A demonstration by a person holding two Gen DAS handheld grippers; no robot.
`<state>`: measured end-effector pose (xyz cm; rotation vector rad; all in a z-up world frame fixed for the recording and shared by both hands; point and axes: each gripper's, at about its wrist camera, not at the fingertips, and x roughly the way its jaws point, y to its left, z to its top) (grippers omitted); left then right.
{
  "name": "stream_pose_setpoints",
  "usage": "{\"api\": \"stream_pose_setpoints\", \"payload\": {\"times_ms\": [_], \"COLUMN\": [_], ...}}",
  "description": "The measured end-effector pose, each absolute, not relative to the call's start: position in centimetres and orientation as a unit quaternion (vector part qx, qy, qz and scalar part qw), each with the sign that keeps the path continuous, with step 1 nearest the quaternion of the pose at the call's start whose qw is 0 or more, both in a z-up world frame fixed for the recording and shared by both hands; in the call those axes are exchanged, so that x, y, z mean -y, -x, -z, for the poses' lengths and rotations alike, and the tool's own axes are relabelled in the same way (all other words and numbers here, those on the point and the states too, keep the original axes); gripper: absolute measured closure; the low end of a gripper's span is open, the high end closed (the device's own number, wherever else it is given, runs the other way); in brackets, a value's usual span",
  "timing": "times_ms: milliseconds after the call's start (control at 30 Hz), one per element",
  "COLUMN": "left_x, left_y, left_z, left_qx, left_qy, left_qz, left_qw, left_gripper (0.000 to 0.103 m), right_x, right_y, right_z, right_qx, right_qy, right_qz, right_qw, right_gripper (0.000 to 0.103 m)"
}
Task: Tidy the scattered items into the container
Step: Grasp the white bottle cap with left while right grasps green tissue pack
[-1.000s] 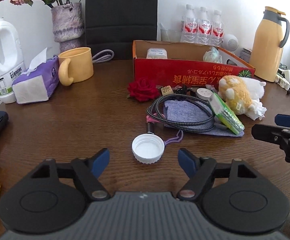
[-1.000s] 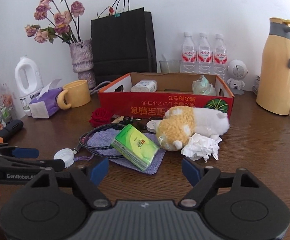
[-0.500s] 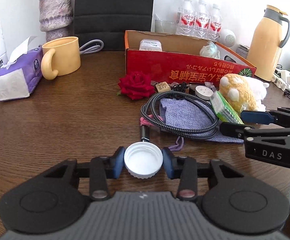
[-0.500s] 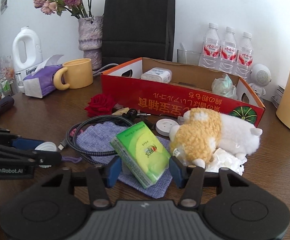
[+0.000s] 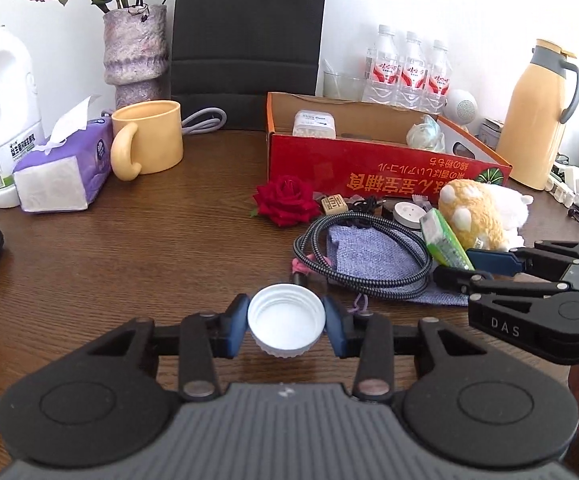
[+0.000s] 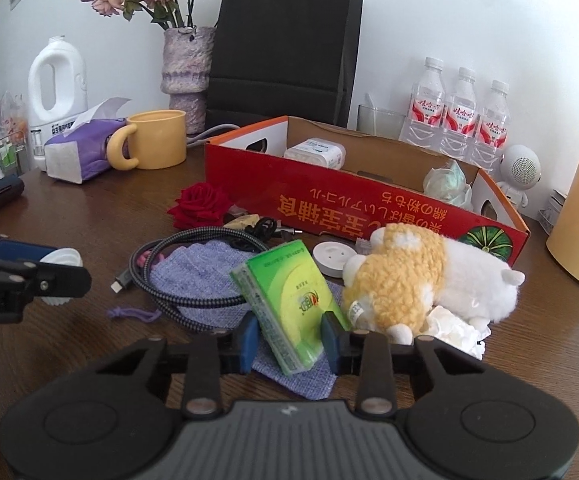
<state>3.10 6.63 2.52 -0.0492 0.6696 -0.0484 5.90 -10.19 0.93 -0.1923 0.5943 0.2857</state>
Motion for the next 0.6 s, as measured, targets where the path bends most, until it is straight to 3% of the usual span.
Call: {"api": "stream_pose_setpoints", "payload": {"times_ms": [167, 600], "left_x": [-5.7, -1.0], "left_y": [-2.1, 2.5], "left_z": [-3.4, -5.2], "left_qx": [-0.312, -0.247], "left_qy": [0.016, 0.021], "left_qz": [0.026, 0.047], "left_qw": [0.950, 0.968], "left_gripper": [0.062, 0.062], "right_x": [11.0, 17.0], "right_y": [-4.2, 4.3], "right_z": [-2.4, -5.6], "right_qx": [-0.268, -0.222], "right_qy": [0.090, 0.026], "right_qz": [-0.127, -0.069], "right_qw": [0.951, 0.972], "right_gripper": [0.086, 0.087]}}
